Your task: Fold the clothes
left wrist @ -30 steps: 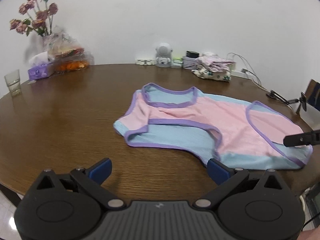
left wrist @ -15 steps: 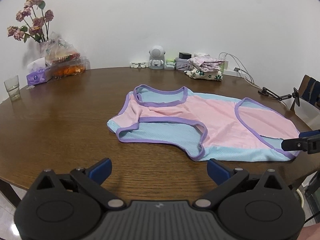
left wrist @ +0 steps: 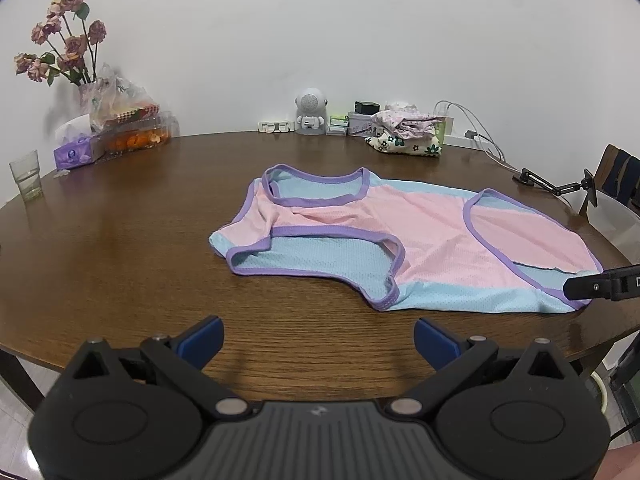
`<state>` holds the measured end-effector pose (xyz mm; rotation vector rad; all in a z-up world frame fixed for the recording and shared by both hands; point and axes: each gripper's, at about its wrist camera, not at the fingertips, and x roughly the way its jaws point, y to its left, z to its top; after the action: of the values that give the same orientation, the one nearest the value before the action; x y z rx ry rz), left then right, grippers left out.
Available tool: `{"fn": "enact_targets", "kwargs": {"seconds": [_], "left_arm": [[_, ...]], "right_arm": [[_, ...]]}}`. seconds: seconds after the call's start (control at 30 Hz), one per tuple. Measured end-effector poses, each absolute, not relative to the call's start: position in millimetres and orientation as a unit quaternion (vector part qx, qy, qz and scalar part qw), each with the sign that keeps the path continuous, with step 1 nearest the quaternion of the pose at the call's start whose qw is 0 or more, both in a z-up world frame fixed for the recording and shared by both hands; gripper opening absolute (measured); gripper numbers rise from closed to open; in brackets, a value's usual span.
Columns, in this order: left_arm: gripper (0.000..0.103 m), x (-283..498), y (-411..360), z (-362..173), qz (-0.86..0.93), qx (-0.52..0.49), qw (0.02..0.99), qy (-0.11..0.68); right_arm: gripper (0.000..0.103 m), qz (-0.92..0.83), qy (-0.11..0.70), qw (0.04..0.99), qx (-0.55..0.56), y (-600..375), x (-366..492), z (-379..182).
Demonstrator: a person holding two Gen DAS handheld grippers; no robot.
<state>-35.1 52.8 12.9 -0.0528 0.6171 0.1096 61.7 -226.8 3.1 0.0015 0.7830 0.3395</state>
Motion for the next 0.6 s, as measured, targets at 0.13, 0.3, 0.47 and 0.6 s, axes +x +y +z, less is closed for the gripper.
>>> {"fn": "enact_targets", "kwargs": {"seconds": [0.13, 0.3, 0.47, 0.6], "left_arm": [[0.102, -32, 53, 11, 0.052, -0.027, 0.950, 0.306], [0.102, -27, 57, 9, 0.057, -0.037, 0.949, 0.307], [0.102, -18, 62, 9, 0.061, -0.044, 0.949, 0.305], [0.102, -10, 65, 8, 0.062, -0.049, 0.948, 0.307]], "right_arm": [[0.103, 0.173, 0.374, 0.911, -0.004, -225, 60, 4], [0.103, 0.174, 0.377, 0.910, -0.004, -221, 65, 2], [0.103, 0.174, 0.378, 0.909, -0.001, -219, 71, 2], [0.103, 0.180, 0.379, 0.908, -0.004, -214, 78, 2]]}}
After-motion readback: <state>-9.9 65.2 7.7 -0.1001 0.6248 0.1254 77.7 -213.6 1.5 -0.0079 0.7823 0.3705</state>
